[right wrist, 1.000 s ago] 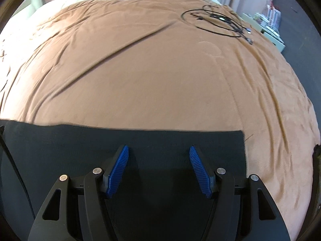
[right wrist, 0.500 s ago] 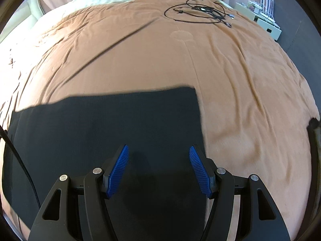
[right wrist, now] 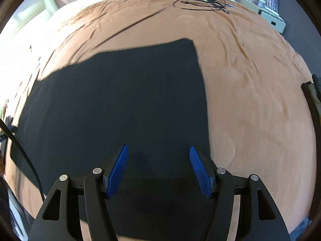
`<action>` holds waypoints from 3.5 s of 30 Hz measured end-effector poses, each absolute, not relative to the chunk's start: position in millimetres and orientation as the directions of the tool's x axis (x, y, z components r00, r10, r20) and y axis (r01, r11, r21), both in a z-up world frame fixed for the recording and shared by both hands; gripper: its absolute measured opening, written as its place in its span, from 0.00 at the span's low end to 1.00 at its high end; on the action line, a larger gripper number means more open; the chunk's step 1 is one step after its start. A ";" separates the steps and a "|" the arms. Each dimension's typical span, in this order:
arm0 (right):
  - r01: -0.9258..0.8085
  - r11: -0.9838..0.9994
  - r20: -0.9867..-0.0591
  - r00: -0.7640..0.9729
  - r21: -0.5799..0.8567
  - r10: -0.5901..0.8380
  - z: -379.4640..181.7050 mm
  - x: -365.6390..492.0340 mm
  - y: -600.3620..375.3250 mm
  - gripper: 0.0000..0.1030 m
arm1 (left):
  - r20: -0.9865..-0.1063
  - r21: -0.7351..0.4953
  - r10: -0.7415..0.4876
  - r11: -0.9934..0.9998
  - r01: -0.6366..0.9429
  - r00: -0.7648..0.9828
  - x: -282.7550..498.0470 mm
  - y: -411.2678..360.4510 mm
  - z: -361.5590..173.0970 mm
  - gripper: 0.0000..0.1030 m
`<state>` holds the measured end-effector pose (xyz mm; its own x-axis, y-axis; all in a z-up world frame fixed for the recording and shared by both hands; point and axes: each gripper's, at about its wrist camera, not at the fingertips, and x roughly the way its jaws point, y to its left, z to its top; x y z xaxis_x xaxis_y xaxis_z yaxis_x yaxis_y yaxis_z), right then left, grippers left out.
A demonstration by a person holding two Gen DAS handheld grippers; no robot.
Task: Fold small clothes
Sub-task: 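Move both tools to the side edge of the folded shirt, then grasp the folded shirt's side edge with both grippers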
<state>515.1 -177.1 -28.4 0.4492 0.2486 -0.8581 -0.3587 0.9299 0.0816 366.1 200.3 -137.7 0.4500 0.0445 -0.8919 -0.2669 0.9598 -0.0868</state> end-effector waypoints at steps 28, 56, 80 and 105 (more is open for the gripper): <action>-0.185 0.929 -0.775 0.512 0.321 0.370 -27.4 407.5 -287.8 0.48 | -0.855 -0.230 0.046 0.859 -0.457 0.516 228.5 235.7 -128.0 0.56; -0.030 0.607 -0.510 0.511 0.794 0.692 -116.4 438.2 -348.0 0.29 | -0.742 -0.635 -0.224 0.536 -0.556 0.632 198.1 273.7 -171.9 0.48; -0.066 0.610 -0.501 0.506 0.790 0.703 -115.1 435.7 -350.4 0.23 | -0.619 -0.704 -0.190 0.565 -0.430 0.762 214.5 255.7 -149.5 0.48; -0.080 0.787 -0.593 0.613 0.612 0.523 -68.8 410.9 -322.3 0.00 | -0.768 -0.499 -0.036 0.661 -0.561 0.640 218.6 253.8 -140.9 0.06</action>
<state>410.9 -322.3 -68.8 0.6125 0.5229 -0.5927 -0.0796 0.7869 0.6120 218.6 253.8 -140.9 0.6400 -0.0358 -0.7675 -0.5610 0.6607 -0.4987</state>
